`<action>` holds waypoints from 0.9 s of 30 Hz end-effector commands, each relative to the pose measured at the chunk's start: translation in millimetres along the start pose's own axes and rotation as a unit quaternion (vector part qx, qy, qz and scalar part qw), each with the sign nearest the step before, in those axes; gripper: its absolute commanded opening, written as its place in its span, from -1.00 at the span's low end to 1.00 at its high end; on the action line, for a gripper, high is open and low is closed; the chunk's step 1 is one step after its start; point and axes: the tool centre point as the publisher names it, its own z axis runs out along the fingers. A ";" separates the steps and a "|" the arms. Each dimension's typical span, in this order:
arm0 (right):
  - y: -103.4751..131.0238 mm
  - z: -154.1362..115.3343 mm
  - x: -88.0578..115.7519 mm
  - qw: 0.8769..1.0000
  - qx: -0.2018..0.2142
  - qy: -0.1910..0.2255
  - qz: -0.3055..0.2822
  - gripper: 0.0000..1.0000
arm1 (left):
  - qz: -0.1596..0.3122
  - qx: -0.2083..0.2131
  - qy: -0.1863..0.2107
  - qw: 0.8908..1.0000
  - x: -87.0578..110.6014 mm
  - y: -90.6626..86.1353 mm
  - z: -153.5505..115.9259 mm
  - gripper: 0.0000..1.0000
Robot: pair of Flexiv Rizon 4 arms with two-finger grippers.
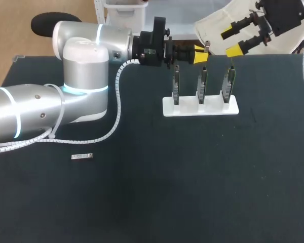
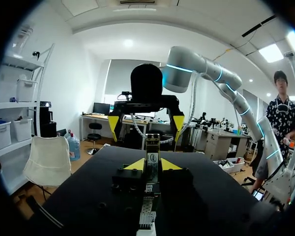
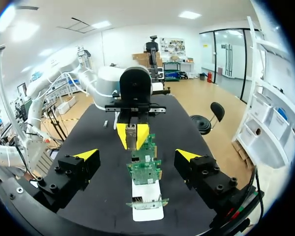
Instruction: Pick up the optical module with the left hand, and insert it into the network port with the right hand.
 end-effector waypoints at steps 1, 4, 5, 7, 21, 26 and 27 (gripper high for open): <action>-2.8 5.6 -8.3 1.000 -0.008 0.000 -0.004 1.00 | 0.001 0.000 -0.001 1.000 0.6 0.8 0.2 -1.00; 1.5 8.6 -11.8 1.000 -0.009 -0.003 -0.006 1.00 | 0.001 0.000 -0.001 1.000 0.6 0.8 0.2 -1.00; 2.7 9.7 -11.5 1.000 -0.009 -0.003 -0.006 1.00 | 0.001 0.000 -0.001 1.000 0.6 0.8 0.2 -1.00; 4.8 11.4 -10.4 1.000 -0.007 -0.007 0.002 1.00 | 0.001 0.000 -0.001 1.000 0.6 0.8 0.2 -1.00; 16.9 26.0 -21.3 1.000 -0.005 -0.015 0.003 1.00 | 0.001 0.000 -0.001 1.000 0.6 0.8 0.2 -1.00; 18.0 31.3 -23.7 1.000 -0.005 -0.015 0.000 1.00 | 0.001 0.000 -0.001 1.000 0.6 0.8 0.2 -1.00; 17.9 32.0 -24.0 1.000 -0.005 -0.014 0.000 1.00 | 0.001 0.000 -0.001 1.000 0.6 0.8 0.2 -1.00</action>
